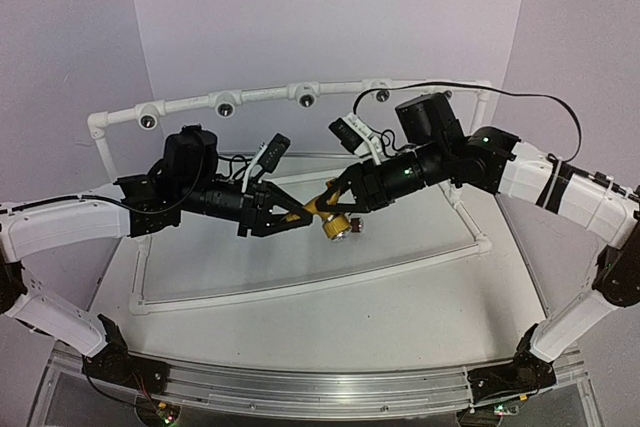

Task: Install the water faucets
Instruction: Pass from the left arm to the right, then pass from the right arm to the left

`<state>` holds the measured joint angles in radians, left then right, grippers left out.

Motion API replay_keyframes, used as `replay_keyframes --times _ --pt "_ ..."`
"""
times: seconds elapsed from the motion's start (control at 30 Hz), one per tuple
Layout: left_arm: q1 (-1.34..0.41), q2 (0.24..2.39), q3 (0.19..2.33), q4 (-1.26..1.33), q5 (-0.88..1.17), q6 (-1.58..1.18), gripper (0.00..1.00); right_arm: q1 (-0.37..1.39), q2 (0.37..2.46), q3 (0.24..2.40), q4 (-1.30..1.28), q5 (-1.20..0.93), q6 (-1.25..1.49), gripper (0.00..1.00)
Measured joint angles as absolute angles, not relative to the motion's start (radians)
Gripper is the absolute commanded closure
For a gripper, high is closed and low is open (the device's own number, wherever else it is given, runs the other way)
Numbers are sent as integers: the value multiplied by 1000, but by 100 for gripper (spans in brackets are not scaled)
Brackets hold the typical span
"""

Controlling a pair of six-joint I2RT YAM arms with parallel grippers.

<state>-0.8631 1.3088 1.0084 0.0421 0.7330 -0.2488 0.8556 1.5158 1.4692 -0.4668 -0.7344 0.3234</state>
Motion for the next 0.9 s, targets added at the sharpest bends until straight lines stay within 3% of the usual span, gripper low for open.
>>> replay_keyframes --times 0.07,0.1,0.13,0.23,0.3,0.37,0.7,0.83,0.9 --pt "-863 1315 1010 41 734 -242 100 862 1534 1481 -468 -746 323 91" --pt "-863 1317 1013 33 730 -239 100 865 1544 1486 -467 -759 324 98" --pt "-862 1319 1013 22 733 -237 94 867 1551 1491 -465 -769 325 100" --pt "-858 1320 1013 3 740 -237 50 869 1556 1494 -473 -779 322 100" --pt "-859 1316 1013 2 735 -235 42 870 1548 1481 -459 -770 335 100" --pt "-859 1300 1009 7 730 -237 40 870 1525 1443 -429 -758 362 100" --pt "-861 1258 1003 54 779 -263 45 871 1473 1382 -291 -789 451 100" --pt "-861 1260 1003 53 790 -271 82 871 1463 1371 -262 -796 468 100" --pt "-861 1265 1003 56 788 -269 97 871 1461 1370 -251 -803 471 99"
